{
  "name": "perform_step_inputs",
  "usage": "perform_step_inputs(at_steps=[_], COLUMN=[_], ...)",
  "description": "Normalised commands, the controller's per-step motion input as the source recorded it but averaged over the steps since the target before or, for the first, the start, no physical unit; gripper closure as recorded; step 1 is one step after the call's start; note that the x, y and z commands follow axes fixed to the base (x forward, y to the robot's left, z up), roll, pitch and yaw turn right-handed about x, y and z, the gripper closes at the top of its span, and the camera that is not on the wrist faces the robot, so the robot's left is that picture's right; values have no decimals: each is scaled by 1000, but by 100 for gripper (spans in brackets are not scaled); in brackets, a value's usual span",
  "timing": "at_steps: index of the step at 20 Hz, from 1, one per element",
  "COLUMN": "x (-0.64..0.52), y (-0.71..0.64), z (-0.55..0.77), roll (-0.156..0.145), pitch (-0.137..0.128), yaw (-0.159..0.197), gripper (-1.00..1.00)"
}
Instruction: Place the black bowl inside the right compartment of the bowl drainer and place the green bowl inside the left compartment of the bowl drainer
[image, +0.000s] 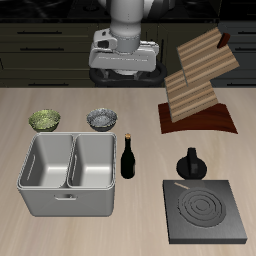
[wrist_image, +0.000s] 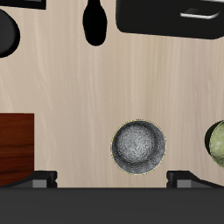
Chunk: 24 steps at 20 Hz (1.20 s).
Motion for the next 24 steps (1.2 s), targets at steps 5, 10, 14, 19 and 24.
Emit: perform_step_inputs(at_steps=[5,10,14,19,24], x=[-31,-105,-29,0,28], y=[-45,-95,-112,-57,64], z=[-285,-283,-365,-327,-288], roll=[-15,-19,-30,-13,1], pitch=[17,8,50,42,37], yaw=[-10,-9,-17,-3,2], gripper=[-100,-100,-100,-100,-100])
